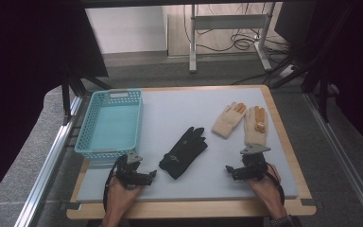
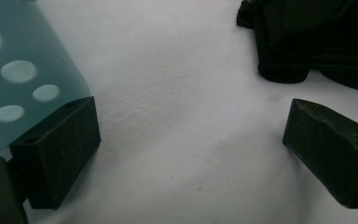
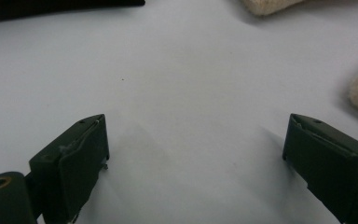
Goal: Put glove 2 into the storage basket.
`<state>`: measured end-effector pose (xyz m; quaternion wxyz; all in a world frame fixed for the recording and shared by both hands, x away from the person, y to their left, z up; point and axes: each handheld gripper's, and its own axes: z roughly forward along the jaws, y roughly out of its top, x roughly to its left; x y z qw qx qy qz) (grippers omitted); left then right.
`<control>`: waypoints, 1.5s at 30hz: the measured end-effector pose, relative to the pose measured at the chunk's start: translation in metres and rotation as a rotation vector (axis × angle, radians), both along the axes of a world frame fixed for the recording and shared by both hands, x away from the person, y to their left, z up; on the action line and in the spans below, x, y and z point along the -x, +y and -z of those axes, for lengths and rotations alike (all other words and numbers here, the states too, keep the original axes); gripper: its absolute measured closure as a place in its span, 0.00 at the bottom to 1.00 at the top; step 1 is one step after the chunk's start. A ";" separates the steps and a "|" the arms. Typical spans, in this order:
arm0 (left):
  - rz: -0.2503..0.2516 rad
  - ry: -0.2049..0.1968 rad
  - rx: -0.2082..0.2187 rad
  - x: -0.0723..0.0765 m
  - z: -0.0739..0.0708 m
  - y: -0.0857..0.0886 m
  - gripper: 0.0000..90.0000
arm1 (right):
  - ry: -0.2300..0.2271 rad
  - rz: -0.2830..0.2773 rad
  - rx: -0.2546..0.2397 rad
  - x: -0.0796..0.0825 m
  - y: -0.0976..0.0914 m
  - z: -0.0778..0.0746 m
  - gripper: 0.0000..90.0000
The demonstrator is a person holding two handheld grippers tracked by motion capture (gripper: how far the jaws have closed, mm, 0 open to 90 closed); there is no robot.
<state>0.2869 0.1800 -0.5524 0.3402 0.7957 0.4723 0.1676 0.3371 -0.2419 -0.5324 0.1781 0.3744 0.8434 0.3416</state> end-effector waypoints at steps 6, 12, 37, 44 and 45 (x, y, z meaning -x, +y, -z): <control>0.002 -0.001 0.000 0.000 0.000 0.000 0.05 | -0.003 0.000 0.003 0.000 0.000 0.001 0.07; 0.029 -0.006 -0.008 0.002 -0.003 0.001 0.08 | -0.004 0.001 0.002 0.000 0.000 0.001 0.07; 0.245 0.032 0.058 -0.028 -0.052 -0.080 0.04 | -0.007 0.003 0.001 0.001 0.000 0.001 0.07; 0.240 0.053 0.007 -0.053 -0.053 -0.104 0.01 | -0.007 0.003 0.001 0.001 0.000 0.001 0.07; 0.240 0.061 0.005 -0.057 -0.052 -0.108 0.01 | -0.007 0.003 0.001 0.001 0.000 0.001 0.07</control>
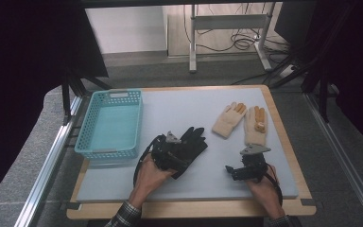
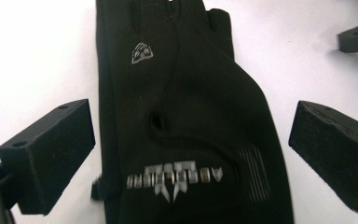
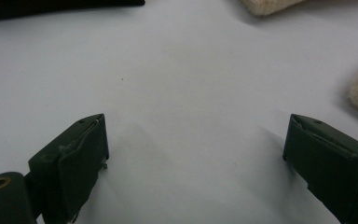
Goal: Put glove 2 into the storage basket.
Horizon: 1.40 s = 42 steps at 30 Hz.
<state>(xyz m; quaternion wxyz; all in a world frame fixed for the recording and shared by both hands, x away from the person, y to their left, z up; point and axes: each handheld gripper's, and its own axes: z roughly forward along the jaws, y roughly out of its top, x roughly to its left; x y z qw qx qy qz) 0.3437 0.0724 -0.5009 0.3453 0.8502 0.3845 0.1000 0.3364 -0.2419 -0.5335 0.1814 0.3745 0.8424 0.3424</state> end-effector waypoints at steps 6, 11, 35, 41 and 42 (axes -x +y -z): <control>0.001 0.025 -0.029 -0.020 0.010 -0.016 0.00 | 0.000 0.000 0.000 0.000 0.000 0.000 0.07; -0.023 0.051 -0.076 -0.035 0.021 -0.020 0.00 | 0.000 0.000 -0.001 0.000 0.000 0.000 0.07; -0.001 0.074 -0.124 -0.039 0.016 -0.015 0.72 | 0.001 0.000 0.000 0.000 0.000 0.000 0.07; -0.026 0.062 -0.097 -0.041 0.007 -0.009 0.76 | 0.001 0.000 -0.001 0.000 0.000 0.000 0.07; -0.030 0.063 -0.089 -0.042 0.005 -0.007 0.76 | 0.001 0.000 -0.001 0.000 0.000 0.000 0.07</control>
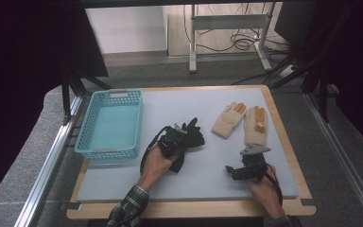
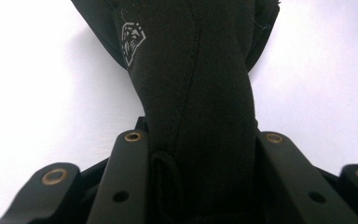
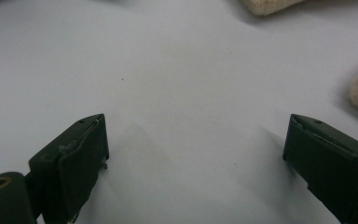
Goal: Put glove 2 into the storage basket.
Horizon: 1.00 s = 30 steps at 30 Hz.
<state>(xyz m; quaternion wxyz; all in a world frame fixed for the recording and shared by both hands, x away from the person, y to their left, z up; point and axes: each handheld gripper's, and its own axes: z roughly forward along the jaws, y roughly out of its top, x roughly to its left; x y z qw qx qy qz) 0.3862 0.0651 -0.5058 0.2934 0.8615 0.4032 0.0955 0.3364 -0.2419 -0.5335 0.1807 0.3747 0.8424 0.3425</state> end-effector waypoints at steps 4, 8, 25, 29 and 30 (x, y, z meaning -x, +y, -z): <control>-0.023 0.002 0.033 -0.004 -0.012 0.009 0.76 | 0.001 0.001 -0.001 0.000 0.000 0.000 0.07; -0.044 -0.008 0.047 -0.008 -0.026 0.018 0.76 | 0.000 0.000 -0.001 0.000 0.000 0.000 0.07; -0.231 -0.080 -0.024 -0.030 -0.077 0.075 0.74 | -0.001 -0.001 -0.002 0.000 0.000 0.000 0.07; -0.289 -0.092 -0.045 -0.035 -0.085 0.094 0.74 | -0.001 -0.002 -0.002 0.000 0.000 0.000 0.07; -0.307 -0.092 -0.052 -0.036 -0.086 0.098 0.74 | -0.001 -0.001 -0.002 0.000 0.000 0.000 0.07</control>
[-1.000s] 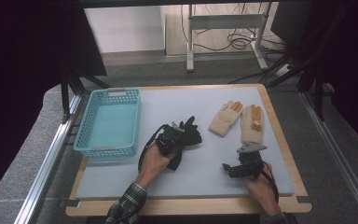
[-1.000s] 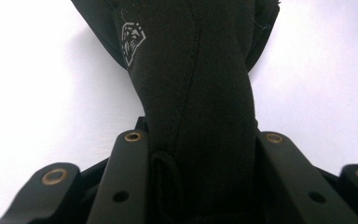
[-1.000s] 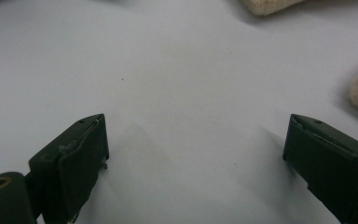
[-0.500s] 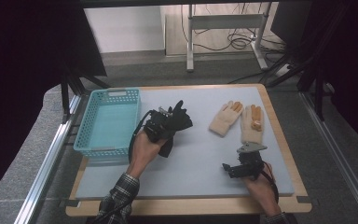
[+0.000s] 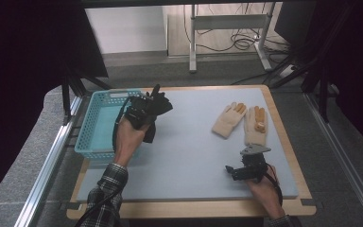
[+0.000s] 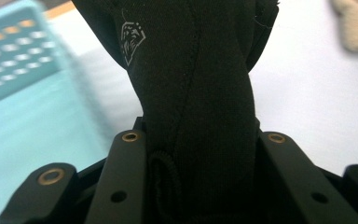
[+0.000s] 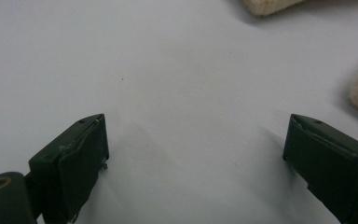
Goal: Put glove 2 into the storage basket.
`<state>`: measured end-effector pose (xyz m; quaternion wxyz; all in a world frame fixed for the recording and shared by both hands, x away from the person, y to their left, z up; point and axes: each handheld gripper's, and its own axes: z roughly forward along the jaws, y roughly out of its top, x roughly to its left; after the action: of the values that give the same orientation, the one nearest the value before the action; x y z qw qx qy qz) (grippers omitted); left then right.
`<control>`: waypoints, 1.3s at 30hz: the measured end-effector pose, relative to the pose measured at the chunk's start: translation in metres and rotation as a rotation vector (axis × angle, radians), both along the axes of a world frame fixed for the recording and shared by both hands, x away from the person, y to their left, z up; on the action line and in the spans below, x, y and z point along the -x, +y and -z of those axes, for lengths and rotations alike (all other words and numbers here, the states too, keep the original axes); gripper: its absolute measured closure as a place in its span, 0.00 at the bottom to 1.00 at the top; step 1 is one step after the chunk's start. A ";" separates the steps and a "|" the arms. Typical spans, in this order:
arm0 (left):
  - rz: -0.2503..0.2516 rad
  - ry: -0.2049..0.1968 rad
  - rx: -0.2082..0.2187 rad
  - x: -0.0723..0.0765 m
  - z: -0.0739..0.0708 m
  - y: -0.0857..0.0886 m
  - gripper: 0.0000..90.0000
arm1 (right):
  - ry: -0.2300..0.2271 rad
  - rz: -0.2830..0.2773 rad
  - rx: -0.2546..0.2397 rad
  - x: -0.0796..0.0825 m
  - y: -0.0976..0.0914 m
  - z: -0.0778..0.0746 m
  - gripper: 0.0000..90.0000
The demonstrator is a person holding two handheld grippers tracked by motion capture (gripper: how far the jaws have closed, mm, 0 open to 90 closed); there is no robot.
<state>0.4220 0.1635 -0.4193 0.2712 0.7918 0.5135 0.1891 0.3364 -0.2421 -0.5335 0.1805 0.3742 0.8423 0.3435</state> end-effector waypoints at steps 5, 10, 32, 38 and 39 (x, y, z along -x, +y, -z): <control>-0.075 -0.001 -0.017 -0.004 -0.006 0.028 0.74 | 0.000 0.000 0.000 0.000 0.000 0.000 0.07; -0.147 0.011 -0.029 -0.006 -0.006 0.059 0.74 | 0.001 0.001 0.000 0.000 0.000 0.000 0.07; -0.313 0.239 -0.100 -0.038 0.064 0.144 0.72 | 0.002 0.002 -0.001 0.000 0.000 0.000 0.07; -0.304 0.292 -0.174 -0.049 0.081 0.145 0.70 | 0.001 0.001 -0.002 0.000 0.000 0.000 0.07; -0.305 0.292 -0.181 -0.050 0.083 0.146 0.70 | 0.001 0.001 -0.002 0.000 0.000 0.000 0.07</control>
<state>0.4720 0.3096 -0.5022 0.0902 0.7452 0.6419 0.1564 0.3366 -0.2421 -0.5336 0.1799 0.3749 0.8419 0.3440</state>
